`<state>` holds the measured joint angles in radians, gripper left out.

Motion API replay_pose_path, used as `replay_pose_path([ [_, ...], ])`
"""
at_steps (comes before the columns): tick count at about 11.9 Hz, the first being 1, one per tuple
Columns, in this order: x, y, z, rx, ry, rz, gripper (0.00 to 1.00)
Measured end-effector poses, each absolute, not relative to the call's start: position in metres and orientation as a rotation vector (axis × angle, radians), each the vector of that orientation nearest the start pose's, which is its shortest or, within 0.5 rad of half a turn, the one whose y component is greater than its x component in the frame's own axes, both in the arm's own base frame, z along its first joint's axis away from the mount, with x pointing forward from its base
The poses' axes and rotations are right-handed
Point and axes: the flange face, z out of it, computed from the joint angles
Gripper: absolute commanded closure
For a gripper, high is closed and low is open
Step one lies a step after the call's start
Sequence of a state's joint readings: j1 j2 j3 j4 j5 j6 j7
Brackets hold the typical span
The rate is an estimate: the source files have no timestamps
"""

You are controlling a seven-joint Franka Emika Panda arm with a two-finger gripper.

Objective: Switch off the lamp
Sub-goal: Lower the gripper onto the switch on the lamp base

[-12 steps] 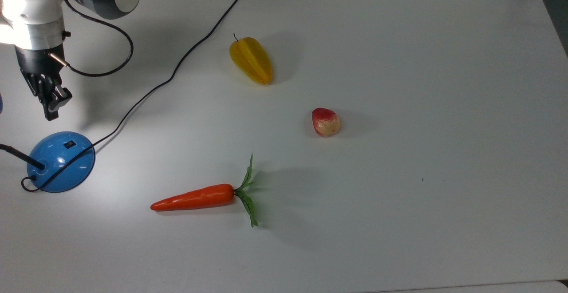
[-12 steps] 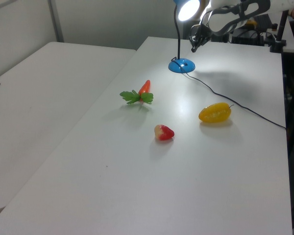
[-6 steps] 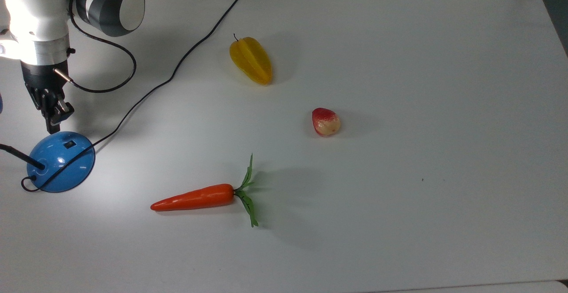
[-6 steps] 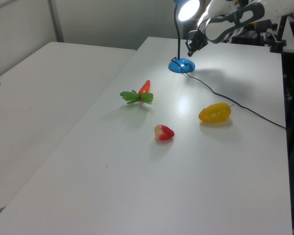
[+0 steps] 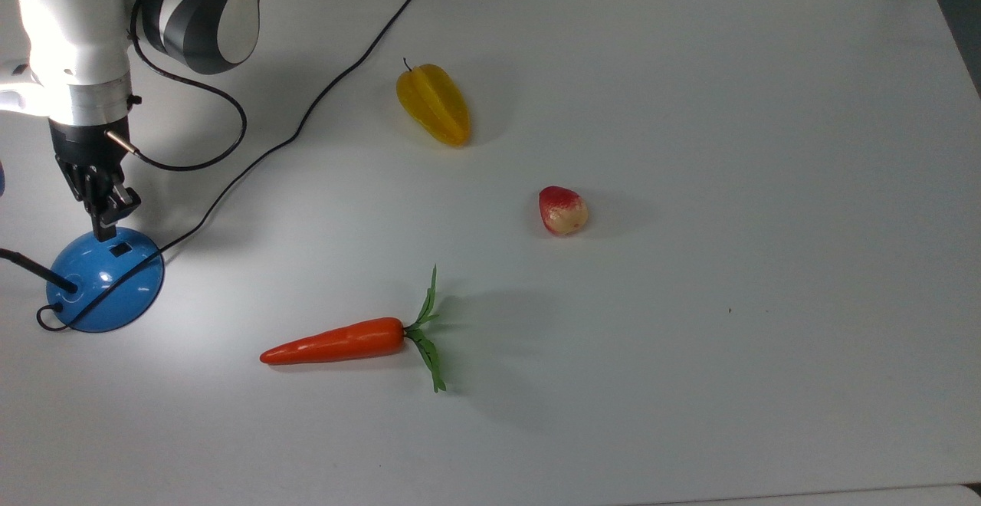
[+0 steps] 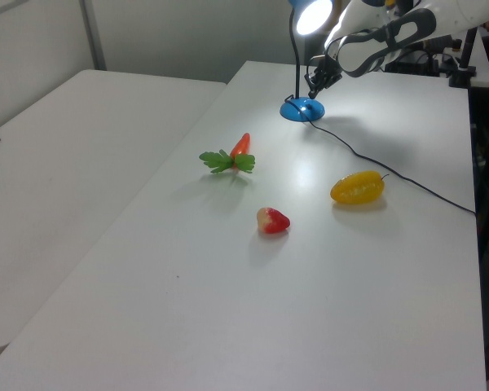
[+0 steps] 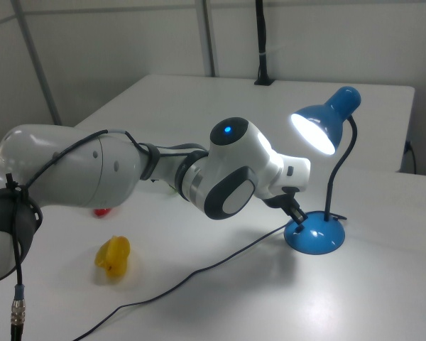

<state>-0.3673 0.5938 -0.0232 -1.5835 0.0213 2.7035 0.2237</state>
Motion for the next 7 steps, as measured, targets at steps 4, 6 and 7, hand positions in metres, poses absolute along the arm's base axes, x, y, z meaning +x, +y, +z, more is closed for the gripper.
replay_pose_path([
  [4,0.686,-0.272,0.342,-2.933,0.928,-0.811,1.0],
  [6,0.686,-0.272,0.335,-2.936,0.929,-0.796,1.0],
  [7,0.686,-0.272,0.333,-2.937,0.929,-0.792,1.0],
])
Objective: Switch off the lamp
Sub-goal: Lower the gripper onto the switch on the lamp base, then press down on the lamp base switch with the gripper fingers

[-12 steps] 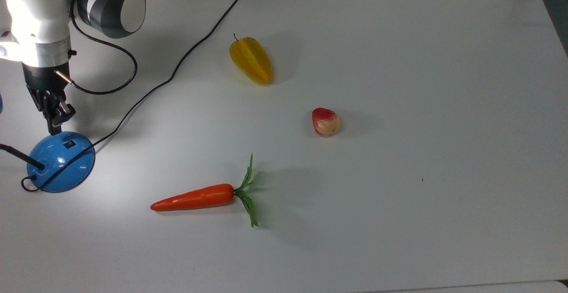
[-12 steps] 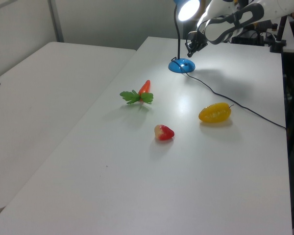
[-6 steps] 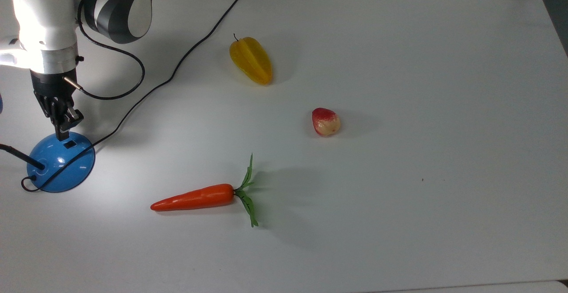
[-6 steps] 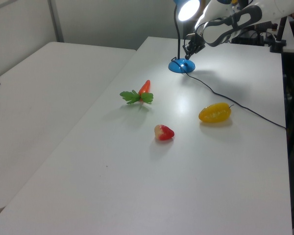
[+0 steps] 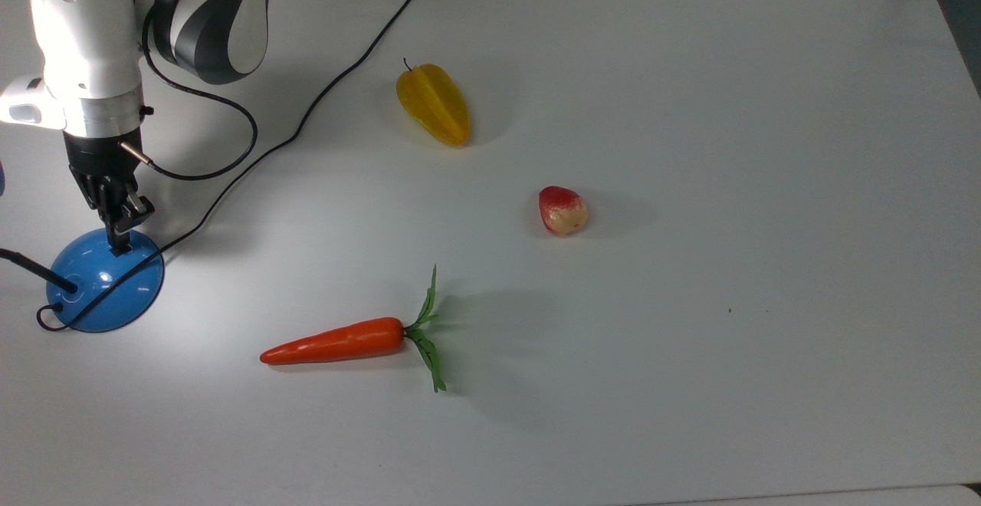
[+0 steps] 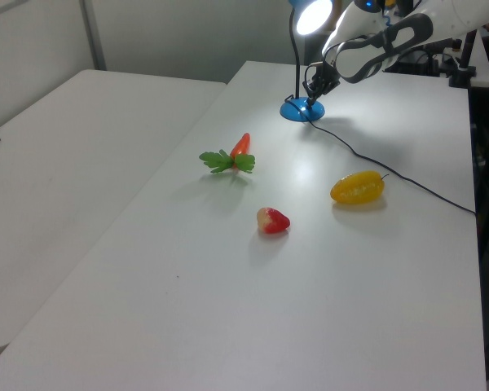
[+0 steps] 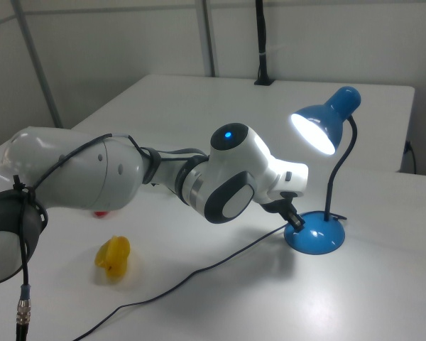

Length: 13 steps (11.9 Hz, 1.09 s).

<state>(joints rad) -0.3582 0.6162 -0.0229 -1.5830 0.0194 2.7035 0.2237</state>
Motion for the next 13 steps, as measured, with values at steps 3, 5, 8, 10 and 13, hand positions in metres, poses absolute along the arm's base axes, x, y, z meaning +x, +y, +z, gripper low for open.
replay_pose_path([
  [3,0.687,-0.273,0.334,-2.932,0.928,-0.814,1.0],
  [5,0.687,-0.273,0.335,-2.927,0.929,-0.835,1.0],
  [8,0.687,-0.273,0.334,-2.925,0.933,-0.833,1.0],
  [10,0.687,-0.274,0.331,-2.926,0.935,-0.826,1.0],
  [13,0.686,-0.274,0.325,-2.927,0.936,-0.821,1.0],
])
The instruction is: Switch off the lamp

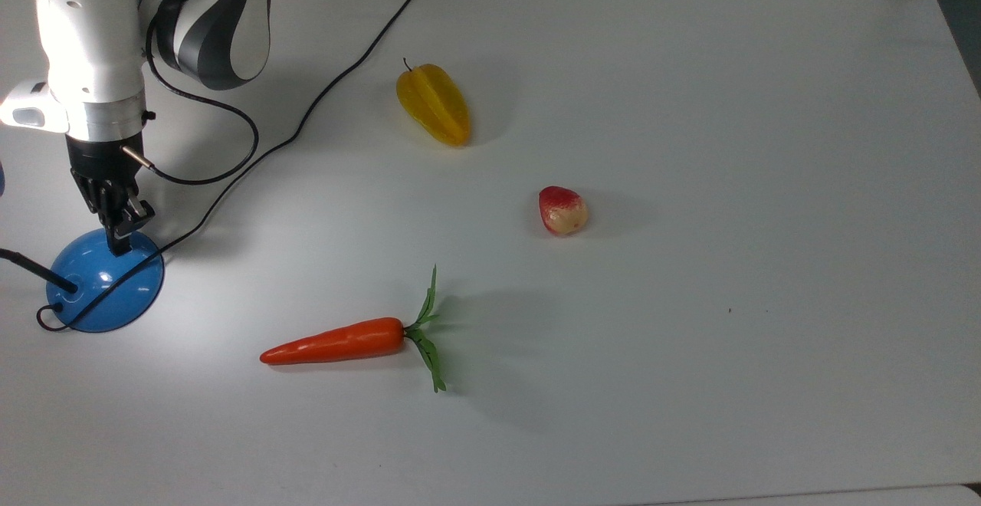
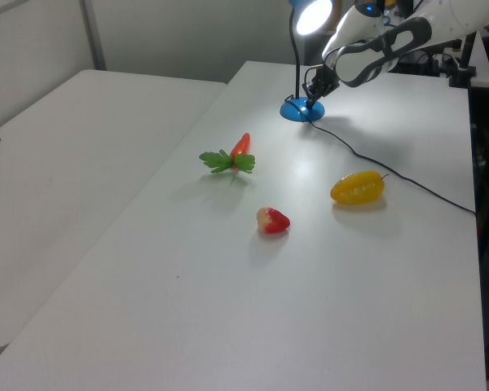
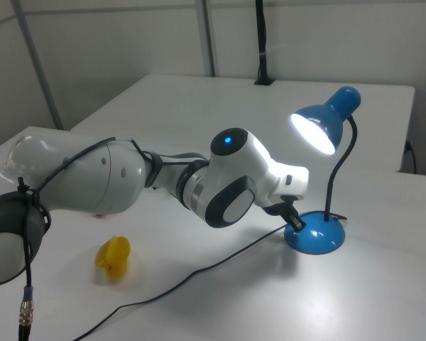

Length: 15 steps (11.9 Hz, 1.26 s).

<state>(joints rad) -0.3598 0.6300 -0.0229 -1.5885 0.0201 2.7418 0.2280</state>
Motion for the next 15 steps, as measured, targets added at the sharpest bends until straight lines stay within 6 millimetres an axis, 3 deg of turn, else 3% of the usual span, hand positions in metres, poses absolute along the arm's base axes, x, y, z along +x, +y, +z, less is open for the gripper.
replay_pose_path([
  [11,0.683,-0.273,0.321,-2.91,0.961,-0.837,1.0],
  [15,0.661,-0.27,0.32,-2.917,0.976,-0.791,1.0],
])
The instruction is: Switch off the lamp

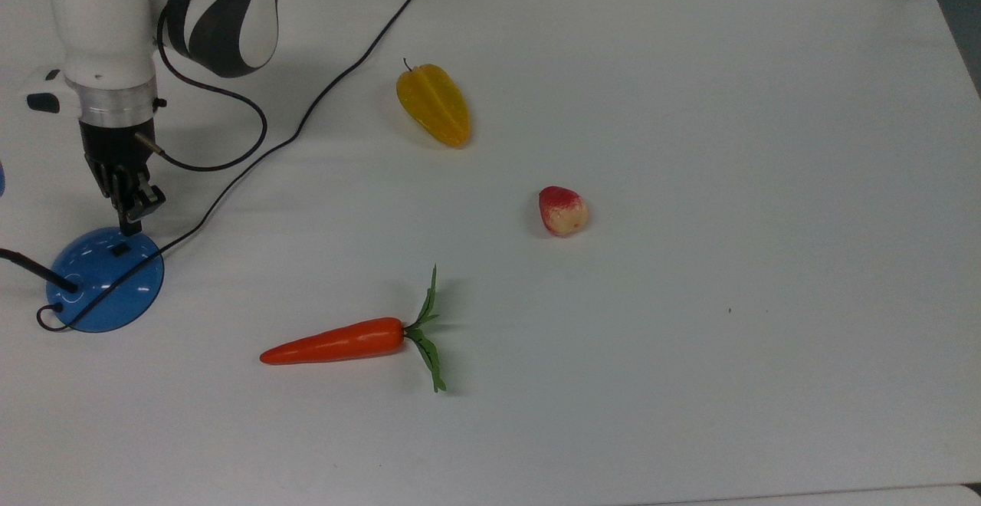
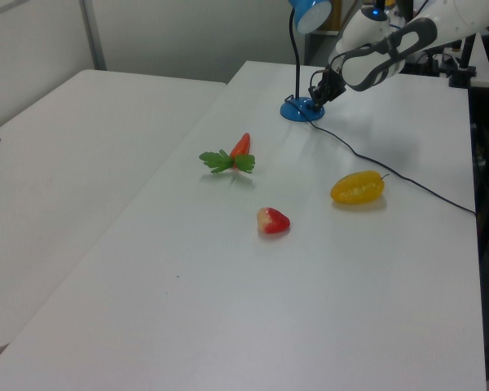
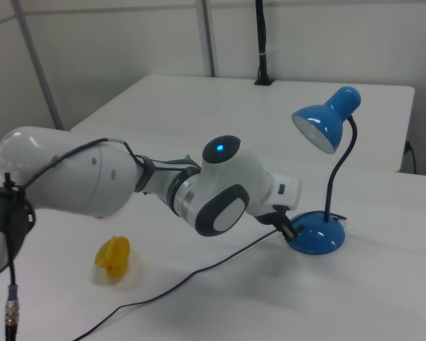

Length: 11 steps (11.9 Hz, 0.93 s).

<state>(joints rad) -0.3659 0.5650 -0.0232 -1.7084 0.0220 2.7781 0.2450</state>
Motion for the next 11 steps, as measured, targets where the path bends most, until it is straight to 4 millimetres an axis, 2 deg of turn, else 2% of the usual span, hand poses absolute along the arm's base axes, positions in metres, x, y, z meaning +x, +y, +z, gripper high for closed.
replay_pose_path([
  [3,0.642,-0.26,0.351,-2.912,0.972,-0.803,1.0],
  [6,0.631,-0.236,0.38,-2.964,0.91,-0.607,1.0],
  [8,0.622,-0.192,0.423,-3.014,0.778,-0.449,1.0],
  [10,0.611,-0.154,0.455,-3.063,0.611,-0.324,1.0],
  [11,0.603,-0.135,0.472,-3.084,0.52,-0.264,0.93],
])
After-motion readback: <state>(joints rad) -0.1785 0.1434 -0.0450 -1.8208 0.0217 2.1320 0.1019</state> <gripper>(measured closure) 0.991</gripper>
